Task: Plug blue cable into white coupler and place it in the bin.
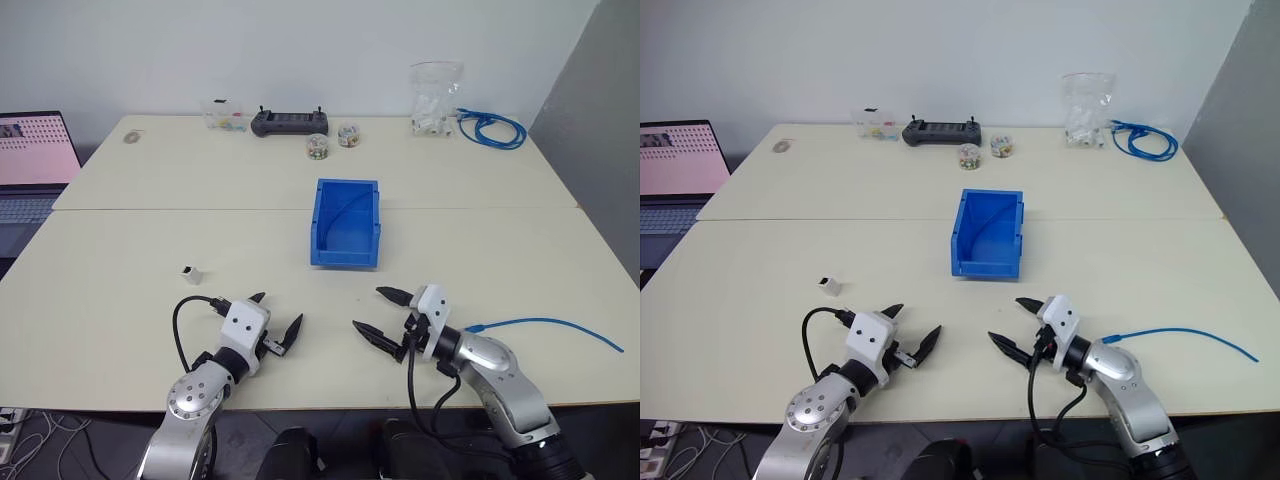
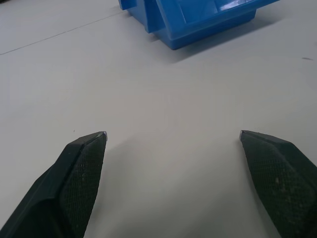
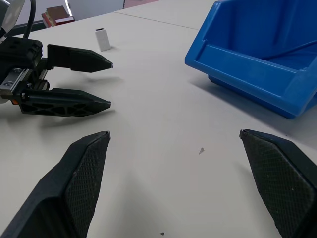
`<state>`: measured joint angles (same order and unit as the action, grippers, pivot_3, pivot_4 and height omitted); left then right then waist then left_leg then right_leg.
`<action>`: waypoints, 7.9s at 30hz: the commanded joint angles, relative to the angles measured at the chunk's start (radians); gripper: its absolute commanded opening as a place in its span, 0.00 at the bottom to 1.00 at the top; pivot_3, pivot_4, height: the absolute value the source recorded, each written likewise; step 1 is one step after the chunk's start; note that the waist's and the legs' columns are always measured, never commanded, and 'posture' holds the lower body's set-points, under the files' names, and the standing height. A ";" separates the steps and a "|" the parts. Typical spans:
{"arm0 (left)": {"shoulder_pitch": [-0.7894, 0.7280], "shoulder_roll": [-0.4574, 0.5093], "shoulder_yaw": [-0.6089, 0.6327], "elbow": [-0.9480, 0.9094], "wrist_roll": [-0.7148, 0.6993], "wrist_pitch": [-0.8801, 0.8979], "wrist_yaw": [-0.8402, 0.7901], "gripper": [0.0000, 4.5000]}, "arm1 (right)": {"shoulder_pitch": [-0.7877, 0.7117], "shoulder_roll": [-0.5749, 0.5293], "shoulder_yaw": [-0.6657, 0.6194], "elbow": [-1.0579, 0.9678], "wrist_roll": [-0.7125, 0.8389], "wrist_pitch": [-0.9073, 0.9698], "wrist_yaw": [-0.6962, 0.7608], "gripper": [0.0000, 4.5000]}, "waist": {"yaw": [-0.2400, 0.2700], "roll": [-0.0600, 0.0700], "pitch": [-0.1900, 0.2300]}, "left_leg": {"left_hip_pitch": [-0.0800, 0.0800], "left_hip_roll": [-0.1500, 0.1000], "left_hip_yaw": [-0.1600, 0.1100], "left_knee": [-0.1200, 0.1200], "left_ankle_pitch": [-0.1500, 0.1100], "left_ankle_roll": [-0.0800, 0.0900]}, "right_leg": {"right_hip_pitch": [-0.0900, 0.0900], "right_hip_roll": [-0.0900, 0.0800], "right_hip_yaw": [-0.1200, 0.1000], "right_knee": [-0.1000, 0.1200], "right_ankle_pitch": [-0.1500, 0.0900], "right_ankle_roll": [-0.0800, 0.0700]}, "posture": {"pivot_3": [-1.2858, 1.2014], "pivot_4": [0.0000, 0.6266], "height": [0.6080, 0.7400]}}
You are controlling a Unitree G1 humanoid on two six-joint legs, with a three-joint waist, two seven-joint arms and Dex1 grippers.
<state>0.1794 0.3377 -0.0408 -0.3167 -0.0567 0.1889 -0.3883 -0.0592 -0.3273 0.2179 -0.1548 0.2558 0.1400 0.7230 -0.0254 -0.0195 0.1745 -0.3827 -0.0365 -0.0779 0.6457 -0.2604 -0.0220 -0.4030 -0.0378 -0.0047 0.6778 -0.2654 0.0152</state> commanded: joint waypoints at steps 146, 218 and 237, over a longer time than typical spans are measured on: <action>-0.359 0.381 -0.121 0.364 -0.028 -0.245 -0.663 0.90 | -0.223 -0.318 -0.005 -0.363 0.074 0.638 0.341 0.92 | 0.002 0.001 0.005 | 0.002 0.008 -0.003 0.000 -0.001 -0.001 | 0.009 0.007 -0.006 -0.013 0.002 -0.003 | 0.52 0.24 1.00; -0.762 0.070 0.172 0.094 -1.107 1.118 -0.405 0.05 | -0.222 -0.159 -0.339 -0.464 1.218 0.760 -0.428 0.88 | 0.000 -0.003 0.007 | 0.003 0.010 -0.004 0.000 0.000 -0.001 | 0.013 0.010 -0.005 -0.015 0.002 -0.002 | 0.52 0.24 1.00; -0.727 0.123 0.130 0.085 -1.091 1.062 -0.432 0.05 | -0.220 -0.211 -0.323 -0.459 1.330 0.750 -0.444 0.04 | 0.000 -0.003 0.007 | 0.003 0.010 -0.003 0.000 -0.001 -0.001 | 0.012 0.010 -0.004 -0.015 0.002 -0.002 | 0.52 0.24 1.00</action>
<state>-0.5539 0.4416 0.0905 -0.2262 -1.1727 1.2750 -0.8272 -0.2638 -0.5348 -0.0990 -0.5776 1.5198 0.9086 0.2588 -0.0258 -0.0229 0.1818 -0.3797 -0.0263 -0.0810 0.6457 -0.2609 -0.0233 -0.3908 -0.0279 -0.0093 0.6629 -0.2636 0.0133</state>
